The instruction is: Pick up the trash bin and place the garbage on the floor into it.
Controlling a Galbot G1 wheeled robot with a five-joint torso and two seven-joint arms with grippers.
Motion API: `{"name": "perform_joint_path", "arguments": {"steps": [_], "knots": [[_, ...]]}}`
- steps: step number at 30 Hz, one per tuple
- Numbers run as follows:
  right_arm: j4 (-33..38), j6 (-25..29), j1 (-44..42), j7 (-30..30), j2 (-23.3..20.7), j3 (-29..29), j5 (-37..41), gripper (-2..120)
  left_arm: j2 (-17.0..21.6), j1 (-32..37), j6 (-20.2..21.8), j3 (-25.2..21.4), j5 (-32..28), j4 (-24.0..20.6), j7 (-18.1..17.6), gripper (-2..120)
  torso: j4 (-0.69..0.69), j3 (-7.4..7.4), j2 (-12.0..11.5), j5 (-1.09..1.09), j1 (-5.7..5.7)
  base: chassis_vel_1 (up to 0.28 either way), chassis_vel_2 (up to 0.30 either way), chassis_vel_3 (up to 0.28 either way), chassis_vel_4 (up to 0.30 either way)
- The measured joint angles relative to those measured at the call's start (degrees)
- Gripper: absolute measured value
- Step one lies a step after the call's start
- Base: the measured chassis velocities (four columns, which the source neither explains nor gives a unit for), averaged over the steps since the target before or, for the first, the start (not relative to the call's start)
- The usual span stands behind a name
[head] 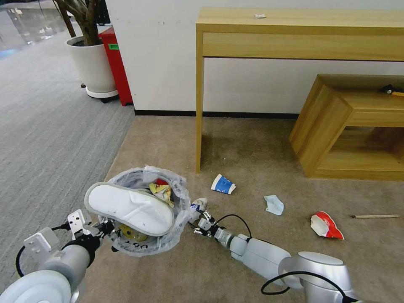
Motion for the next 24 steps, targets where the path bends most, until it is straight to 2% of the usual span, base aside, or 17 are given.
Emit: {"name": "perform_joint_path", "arguments": {"steps": [1,3,5,6,9,13,14,19,24], "knots": [[-0.14,-0.04,-0.06,-0.16,0.02,0.01,0.01,44,0.03,0.08,-0.01,-0.03,-0.03,-0.06,0.0,0,0.0,0.0,0.0,0.0,0.0,0.0,0.0,0.0,0.0],[-0.37,-0.07,-0.1,-0.33,0.07,0.07,0.0,42,0.05,0.13,-0.02,-0.08,-0.03,-0.06,0.0,0,0.0,0.0,0.0,0.0,0.0,0.0,0.0,0.0,0.0],[-0.71,-0.09,-0.17,-0.62,0.15,0.22,-0.04,32,-0.03,0.2,-0.03,-0.12,-0.02,-0.06,0.0,0,0.0,0.0,0.0,0.0,0.0,0.0,0.0,0.0,0.0],[-0.71,-0.09,-0.17,-0.62,0.15,0.22,-0.04,32,-0.03,0.2,-0.03,-0.12,-0.02,-0.06,0.0,0,0.0,0.0,0.0,0.0,0.0,0.0,0.0,0.0,0.0],[-0.55,-0.07,-0.42,-0.74,0.06,0.43,-0.16,17,-0.41,0.27,-0.09,-0.05,0.14,0.05,0.05,0,0.0,0.0,0.0,0.0,0.0,0.0,0.0,0.0,0.0],[-0.37,0.12,-0.58,-0.74,-0.16,0.61,-0.28,9,-0.56,0.25,-0.11,-0.02,0.31,0.29,0.09,0,0.0,0.0,0.0,0.0,0.0,0.0,0.0,0.0,0.0],[-0.07,0.3,-0.76,-0.74,-0.45,0.66,-0.4,2,-0.56,0.24,-0.12,-0.02,0.39,0.51,0.12,0,0.0,0.0,0.0,0.0,0.0,0.0,0.0,0.0,0.0],[1.76,1.13,-1.47,-0.45,-1.51,1.4,-0.46,0,-0.45,0.03,-0.16,-0.02,0.63,1.54,0.25,0,0.0,0.0,0.0,0.0,0.0,0.0,0.0,0.0,0.0],[6.66,2.04,-2.17,1.12,-3.8,2.16,-0.75,0,-0.22,-0.45,-0.23,0.09,1.17,3.41,0.27,0,0.0,0.0,0.0,0.01,0.0,0.0,0.0,0.0,0.0]]}}
